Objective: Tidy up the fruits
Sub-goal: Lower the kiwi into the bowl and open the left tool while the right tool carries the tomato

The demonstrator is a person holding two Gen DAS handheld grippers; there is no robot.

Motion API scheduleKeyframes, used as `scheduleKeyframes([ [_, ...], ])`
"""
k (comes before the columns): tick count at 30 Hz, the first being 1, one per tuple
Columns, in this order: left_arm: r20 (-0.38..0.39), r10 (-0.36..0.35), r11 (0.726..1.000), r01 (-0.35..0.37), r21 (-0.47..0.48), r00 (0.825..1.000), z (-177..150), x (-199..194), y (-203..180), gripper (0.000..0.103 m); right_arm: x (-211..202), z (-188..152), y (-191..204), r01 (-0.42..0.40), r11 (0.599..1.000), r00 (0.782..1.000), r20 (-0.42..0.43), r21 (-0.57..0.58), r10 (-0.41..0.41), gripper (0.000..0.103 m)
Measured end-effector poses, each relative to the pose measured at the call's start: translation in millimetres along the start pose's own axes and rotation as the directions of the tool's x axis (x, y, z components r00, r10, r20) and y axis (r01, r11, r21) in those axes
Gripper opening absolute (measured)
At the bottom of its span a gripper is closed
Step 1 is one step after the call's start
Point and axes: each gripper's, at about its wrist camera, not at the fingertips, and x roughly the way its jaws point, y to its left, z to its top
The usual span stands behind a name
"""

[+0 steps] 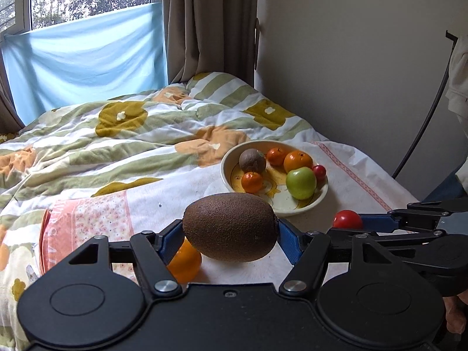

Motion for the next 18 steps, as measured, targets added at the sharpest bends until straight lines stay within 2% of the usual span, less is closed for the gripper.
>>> scheduleKeyframes([
  [8, 0.032, 0.037, 0.999, -0.037, -0.009, 0.999, 31.3, 13.6, -19.9, 0.072, 1.9, 36.9, -36.0, -0.023, 0.999, 0.999, 0.037, -0.029, 0.024, 0.048],
  [18, -0.017, 0.1, 0.994, -0.1, -0.035, 0.995, 54.1, 76.9, -50.5, 0.072, 47.8, 83.8, -86.0, -0.099, 0.989, 0.995, 0.011, -0.108, 0.101, 0.048],
])
